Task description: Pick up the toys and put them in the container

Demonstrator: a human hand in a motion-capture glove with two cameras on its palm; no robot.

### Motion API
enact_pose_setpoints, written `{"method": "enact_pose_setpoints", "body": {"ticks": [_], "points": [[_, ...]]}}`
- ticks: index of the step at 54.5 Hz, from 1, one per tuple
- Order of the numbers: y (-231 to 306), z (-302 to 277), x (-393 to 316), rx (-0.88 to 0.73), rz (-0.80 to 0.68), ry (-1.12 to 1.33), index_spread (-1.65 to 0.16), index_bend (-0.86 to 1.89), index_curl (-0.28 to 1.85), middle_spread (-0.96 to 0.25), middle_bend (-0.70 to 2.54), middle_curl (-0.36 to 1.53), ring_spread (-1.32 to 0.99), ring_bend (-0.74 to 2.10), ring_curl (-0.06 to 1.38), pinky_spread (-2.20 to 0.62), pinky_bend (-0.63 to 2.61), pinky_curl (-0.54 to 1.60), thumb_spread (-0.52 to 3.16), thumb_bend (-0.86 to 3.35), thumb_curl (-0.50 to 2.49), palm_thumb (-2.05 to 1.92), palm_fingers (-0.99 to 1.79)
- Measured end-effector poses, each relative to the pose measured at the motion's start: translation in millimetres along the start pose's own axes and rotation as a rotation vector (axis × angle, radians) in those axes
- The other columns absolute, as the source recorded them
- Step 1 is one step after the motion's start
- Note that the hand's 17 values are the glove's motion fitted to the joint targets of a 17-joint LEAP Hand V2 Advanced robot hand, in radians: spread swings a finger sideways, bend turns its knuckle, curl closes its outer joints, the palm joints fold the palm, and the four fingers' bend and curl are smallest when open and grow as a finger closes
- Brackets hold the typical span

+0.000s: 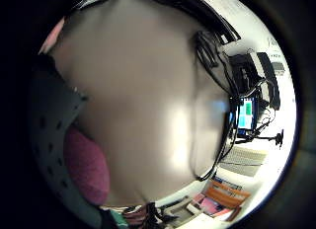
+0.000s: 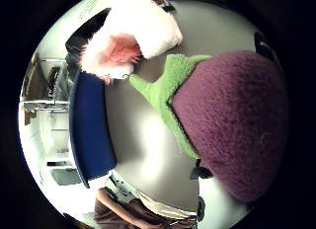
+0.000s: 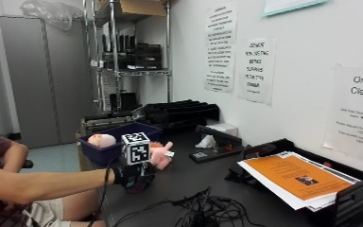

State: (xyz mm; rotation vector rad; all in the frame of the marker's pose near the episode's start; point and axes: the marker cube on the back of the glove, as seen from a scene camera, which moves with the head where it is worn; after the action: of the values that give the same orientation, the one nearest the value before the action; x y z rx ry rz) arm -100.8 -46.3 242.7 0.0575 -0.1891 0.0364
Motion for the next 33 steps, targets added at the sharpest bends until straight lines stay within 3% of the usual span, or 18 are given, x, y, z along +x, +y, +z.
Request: {"method": "enact_pose_setpoints", "body": {"ticks": [24, 33], "points": [[0, 0, 2, -0.036, -0.02, -0.009, -0.3, 0.64, 0.67, -0.27, 1.1, 0.82, -0.37, 1.3, 0.71, -0.37, 1.0, 0.5, 1.35, 0.02, 0.38, 0.42, 0.98], [-7, -26, 3, -0.174, -0.092, -0.045, -0.31, 0.64, 0.74, -0.26, 1.1, 0.85, -0.37, 1.32, 0.71, -0.37, 1.02, 0.52, 1.36, 0.01, 0.39, 0.43, 0.95]]}}
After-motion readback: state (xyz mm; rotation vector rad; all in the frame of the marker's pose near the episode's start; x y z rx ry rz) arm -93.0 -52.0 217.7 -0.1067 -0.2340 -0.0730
